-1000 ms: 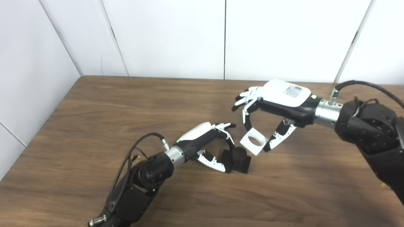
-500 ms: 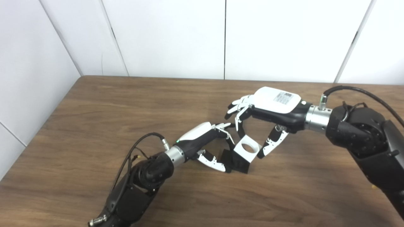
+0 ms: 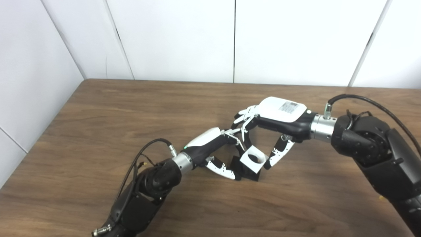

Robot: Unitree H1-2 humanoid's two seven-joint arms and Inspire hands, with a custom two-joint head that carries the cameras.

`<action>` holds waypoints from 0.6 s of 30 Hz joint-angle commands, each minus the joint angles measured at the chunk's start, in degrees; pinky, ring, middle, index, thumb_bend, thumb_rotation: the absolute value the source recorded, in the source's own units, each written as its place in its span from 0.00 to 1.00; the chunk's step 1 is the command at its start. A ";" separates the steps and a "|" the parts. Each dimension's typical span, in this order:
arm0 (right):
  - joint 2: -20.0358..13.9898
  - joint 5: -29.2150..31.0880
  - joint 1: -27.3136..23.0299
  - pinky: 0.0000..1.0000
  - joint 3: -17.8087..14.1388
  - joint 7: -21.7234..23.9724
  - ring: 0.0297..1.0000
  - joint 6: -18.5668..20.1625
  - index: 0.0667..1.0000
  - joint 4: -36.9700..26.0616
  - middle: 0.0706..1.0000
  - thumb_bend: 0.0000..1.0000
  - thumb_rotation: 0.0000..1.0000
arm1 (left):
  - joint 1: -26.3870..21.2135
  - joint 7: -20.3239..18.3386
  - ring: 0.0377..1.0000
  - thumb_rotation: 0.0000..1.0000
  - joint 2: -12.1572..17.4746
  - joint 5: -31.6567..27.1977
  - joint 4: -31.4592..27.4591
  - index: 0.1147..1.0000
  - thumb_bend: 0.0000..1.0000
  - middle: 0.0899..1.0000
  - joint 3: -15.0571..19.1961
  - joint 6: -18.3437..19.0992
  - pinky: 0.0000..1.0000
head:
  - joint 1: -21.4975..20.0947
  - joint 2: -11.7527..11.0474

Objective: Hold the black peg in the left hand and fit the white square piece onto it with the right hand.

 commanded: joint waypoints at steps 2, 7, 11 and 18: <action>0.65 0.42 -2.34 0.90 -0.48 -1.27 0.89 -1.43 0.44 0.17 0.81 0.52 0.14 | 0.43 -1.94 1.00 0.08 0.00 0.69 0.27 0.43 0.52 0.98 -1.36 2.11 1.00 | 0.17 -0.02; 1.15 -0.42 -2.60 0.89 -0.30 -1.48 0.89 -1.84 0.44 1.73 0.81 0.52 0.14 | 0.79 -1.93 1.00 0.08 0.14 0.61 0.28 0.43 0.52 0.98 -1.46 1.80 1.00 | 0.26 0.06; 1.52 -0.82 -2.83 0.89 -0.33 -1.99 0.88 -2.27 0.44 2.94 0.81 0.52 0.14 | 1.07 -2.01 1.00 0.08 0.17 0.70 0.05 0.43 0.52 0.98 -1.57 2.08 1.00 | 0.29 0.10; 2.18 -1.48 -2.93 0.89 -0.39 -2.26 0.89 -2.24 0.44 4.35 0.81 0.52 0.14 | 1.19 -2.12 1.00 0.08 0.01 0.94 -0.20 0.43 0.52 0.99 -1.94 2.47 1.00 | 0.06 0.12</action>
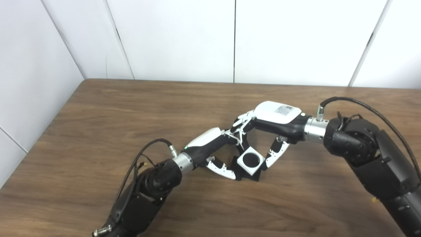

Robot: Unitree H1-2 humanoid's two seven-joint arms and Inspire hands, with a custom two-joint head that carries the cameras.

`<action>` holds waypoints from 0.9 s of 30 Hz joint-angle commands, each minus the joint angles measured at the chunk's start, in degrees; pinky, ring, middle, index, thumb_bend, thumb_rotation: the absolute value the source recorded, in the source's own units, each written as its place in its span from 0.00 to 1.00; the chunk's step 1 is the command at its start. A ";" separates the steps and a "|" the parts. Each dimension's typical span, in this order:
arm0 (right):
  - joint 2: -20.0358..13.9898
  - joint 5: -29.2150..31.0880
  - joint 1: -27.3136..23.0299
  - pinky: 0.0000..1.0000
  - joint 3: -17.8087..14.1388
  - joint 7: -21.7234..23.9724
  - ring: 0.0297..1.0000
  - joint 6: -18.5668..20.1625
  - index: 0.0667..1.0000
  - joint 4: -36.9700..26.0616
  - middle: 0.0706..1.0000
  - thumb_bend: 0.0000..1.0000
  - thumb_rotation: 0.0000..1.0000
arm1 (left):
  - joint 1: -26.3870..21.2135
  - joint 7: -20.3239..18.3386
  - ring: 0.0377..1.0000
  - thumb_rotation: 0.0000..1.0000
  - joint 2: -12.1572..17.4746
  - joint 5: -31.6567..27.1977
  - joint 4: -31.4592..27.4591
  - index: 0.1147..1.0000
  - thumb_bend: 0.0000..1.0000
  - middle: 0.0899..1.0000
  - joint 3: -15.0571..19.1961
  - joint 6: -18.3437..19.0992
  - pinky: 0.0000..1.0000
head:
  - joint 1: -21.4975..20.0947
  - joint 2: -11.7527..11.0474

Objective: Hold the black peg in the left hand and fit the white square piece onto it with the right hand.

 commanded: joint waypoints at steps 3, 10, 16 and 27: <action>0.54 0.11 -3.00 0.89 -0.59 -1.74 0.89 -1.48 0.44 -0.34 0.81 0.52 0.14 | 0.99 -2.13 1.00 0.08 -0.01 0.83 0.16 0.43 0.52 0.99 -1.80 1.86 1.00 | 0.05 0.06; 0.47 -0.47 -3.05 0.89 -0.53 -1.13 0.89 -1.13 0.44 -0.07 0.82 0.52 0.14 | 1.17 -2.22 1.00 0.08 0.05 0.60 -0.19 0.43 0.52 0.99 -1.81 2.09 1.00 | -0.48 0.18; -1.04 -3.09 -4.20 0.93 1.38 5.22 0.95 4.41 0.66 -2.03 0.90 0.78 0.28 | 1.13 -2.18 1.00 0.08 0.25 0.61 -0.15 0.43 0.52 0.99 -1.74 2.02 1.00 | -1.05 0.05; -2.50 -4.54 -4.28 0.93 2.38 8.31 0.97 7.37 0.85 -2.10 0.96 0.96 0.35 | 0.89 -2.19 1.00 0.08 0.63 0.32 0.01 0.43 0.52 0.98 -1.42 1.96 1.00 | -1.28 0.12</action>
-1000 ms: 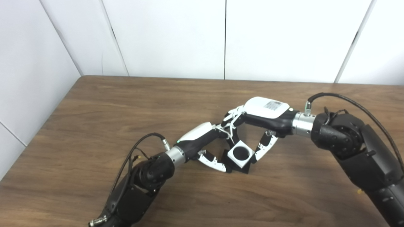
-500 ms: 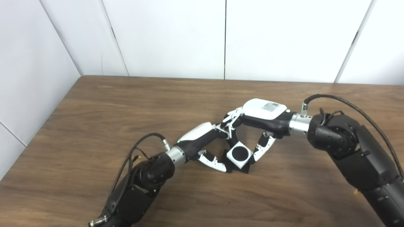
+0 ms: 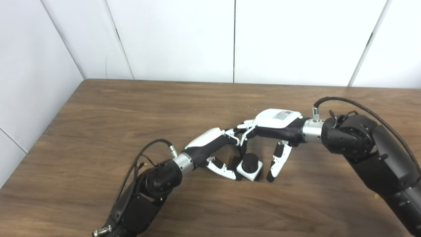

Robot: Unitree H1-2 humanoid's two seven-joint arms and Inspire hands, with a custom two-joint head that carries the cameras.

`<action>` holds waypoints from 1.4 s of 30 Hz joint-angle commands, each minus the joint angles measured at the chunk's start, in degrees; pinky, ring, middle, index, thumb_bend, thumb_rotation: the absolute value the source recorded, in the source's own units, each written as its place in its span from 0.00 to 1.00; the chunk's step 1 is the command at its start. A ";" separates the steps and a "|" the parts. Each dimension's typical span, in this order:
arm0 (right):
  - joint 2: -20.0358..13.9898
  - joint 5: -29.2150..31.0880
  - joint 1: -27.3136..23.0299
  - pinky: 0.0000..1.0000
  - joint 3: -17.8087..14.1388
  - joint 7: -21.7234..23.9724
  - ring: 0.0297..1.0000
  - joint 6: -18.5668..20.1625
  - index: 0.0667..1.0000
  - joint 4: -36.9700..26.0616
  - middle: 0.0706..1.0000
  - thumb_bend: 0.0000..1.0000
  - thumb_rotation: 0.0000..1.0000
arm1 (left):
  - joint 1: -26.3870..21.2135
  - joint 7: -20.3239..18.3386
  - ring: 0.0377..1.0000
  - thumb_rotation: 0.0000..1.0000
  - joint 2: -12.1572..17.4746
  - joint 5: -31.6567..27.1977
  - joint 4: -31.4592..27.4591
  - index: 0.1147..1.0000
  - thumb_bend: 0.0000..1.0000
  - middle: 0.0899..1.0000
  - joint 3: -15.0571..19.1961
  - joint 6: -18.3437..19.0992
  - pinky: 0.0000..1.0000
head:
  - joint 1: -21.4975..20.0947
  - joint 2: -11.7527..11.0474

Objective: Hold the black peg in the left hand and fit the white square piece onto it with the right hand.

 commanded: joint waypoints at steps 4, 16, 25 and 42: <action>-1.77 -1.09 -2.59 0.92 -0.50 -0.07 0.97 0.21 0.84 -0.77 0.96 0.95 0.36 | 0.98 -2.22 1.00 0.08 0.70 0.30 0.25 0.43 0.52 0.98 -1.10 1.55 1.00 | -0.02 -0.03; -4.06 0.16 -1.96 0.91 -2.80 -0.59 0.95 1.83 0.81 -0.36 0.93 0.93 0.33 | 1.33 -2.19 1.00 0.08 1.11 -0.33 0.34 0.43 0.52 0.98 -0.65 1.11 1.00 | -1.82 -0.09; -3.41 2.46 0.78 0.84 -7.99 -5.14 0.93 3.95 0.77 1.08 0.91 0.89 0.26 | 1.38 -2.07 1.00 0.08 1.59 -0.45 0.79 0.43 0.52 0.98 -0.56 0.04 1.00 | -3.50 -0.25; 2.94 4.95 13.64 0.67 -18.48 -22.75 0.82 11.55 0.73 -1.36 0.86 0.79 0.15 | 1.90 -2.86 1.00 0.07 3.10 -2.11 0.01 0.43 0.52 0.98 0.16 -0.28 1.00 | -9.77 -0.78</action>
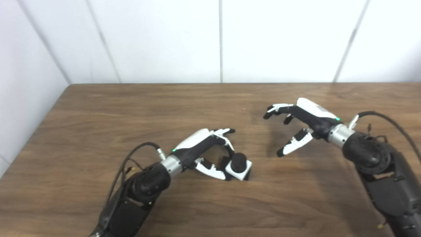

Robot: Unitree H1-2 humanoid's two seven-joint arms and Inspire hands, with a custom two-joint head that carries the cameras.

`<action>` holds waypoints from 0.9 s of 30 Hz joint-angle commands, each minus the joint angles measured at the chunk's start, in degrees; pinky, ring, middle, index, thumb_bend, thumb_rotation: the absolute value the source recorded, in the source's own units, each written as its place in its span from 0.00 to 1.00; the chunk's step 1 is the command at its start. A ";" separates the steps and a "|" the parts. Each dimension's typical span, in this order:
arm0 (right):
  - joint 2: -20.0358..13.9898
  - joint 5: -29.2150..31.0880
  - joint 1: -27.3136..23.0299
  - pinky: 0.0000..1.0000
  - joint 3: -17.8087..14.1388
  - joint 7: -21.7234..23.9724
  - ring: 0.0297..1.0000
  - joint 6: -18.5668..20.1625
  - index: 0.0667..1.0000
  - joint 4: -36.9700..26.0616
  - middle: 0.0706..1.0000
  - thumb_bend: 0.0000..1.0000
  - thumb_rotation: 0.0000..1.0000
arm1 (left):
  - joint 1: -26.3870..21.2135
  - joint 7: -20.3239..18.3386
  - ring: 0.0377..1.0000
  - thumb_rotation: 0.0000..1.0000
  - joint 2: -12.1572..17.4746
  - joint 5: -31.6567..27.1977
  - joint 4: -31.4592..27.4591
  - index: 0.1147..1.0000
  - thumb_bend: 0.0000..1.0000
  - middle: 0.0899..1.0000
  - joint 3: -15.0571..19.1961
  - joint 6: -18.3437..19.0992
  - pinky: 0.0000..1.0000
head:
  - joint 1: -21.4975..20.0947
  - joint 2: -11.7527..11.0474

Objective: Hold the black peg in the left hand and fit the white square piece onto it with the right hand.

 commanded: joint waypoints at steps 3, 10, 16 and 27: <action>2.15 0.78 1.80 0.66 -2.12 -6.22 0.81 1.30 0.73 -3.71 0.85 0.80 0.15 | 1.37 -2.74 1.00 0.07 1.97 -0.48 0.11 0.43 0.52 0.98 -0.58 0.68 1.00 | -0.88 -0.13; 7.12 -0.45 6.84 0.70 -4.37 -14.75 0.81 3.93 0.74 -6.79 0.84 0.75 0.17 | 1.08 -2.78 1.00 0.07 2.24 -1.08 0.67 0.43 0.52 0.98 -0.62 -0.20 0.99 | -2.65 -0.43; 9.06 -0.14 8.76 0.74 -5.08 -18.94 0.83 3.88 0.75 -6.48 0.84 0.73 0.14 | 1.09 -3.09 1.00 0.19 2.43 -2.13 0.90 0.59 0.75 0.96 -0.52 -1.92 0.89 | -2.42 -0.47; 9.10 0.65 9.89 0.75 -4.76 -20.60 0.82 3.15 0.73 -6.71 0.82 0.74 0.10 | 6.12 -1.40 1.00 0.32 1.81 -9.17 -3.61 1.00 0.99 0.99 4.32 -2.37 0.93 | -1.62 -0.26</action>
